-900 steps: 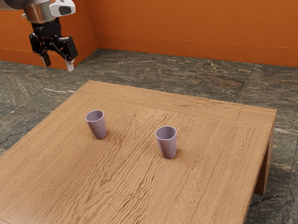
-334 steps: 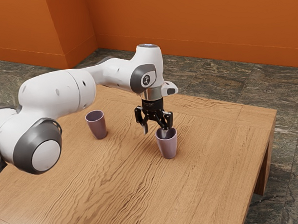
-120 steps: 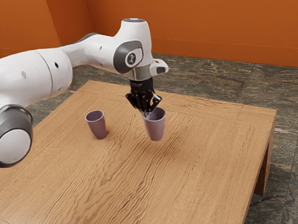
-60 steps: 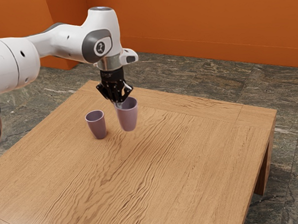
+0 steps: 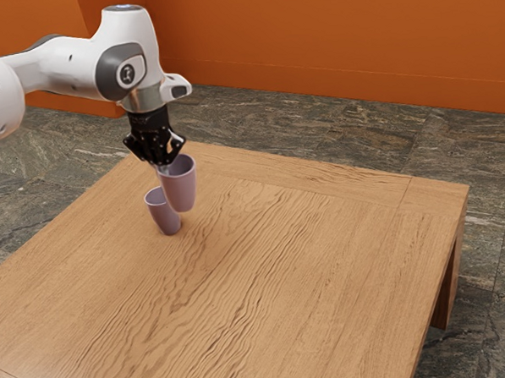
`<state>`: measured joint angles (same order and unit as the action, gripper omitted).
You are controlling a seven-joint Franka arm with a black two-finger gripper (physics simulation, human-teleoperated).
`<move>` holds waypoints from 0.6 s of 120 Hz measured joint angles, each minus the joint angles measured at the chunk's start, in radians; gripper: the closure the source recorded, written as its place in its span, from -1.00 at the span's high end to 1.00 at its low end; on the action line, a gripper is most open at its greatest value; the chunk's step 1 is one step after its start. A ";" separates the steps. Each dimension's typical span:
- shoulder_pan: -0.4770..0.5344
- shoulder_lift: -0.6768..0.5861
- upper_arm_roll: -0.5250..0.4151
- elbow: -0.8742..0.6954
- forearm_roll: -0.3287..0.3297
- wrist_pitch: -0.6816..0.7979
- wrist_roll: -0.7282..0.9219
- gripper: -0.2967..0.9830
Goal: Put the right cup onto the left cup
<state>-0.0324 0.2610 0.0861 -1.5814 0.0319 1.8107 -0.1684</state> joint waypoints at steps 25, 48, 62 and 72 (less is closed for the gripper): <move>0.051 0.000 0.000 0.006 0.005 0.001 0.003 -0.69; 0.081 0.011 0.000 0.023 0.006 -0.004 0.011 -0.69; 0.096 0.031 0.000 0.052 0.005 -0.010 0.014 -0.69; 0.109 0.051 0.000 0.077 0.005 -0.018 0.017 -0.69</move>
<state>0.0770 0.3119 0.0859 -1.5043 0.0364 1.7926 -0.1517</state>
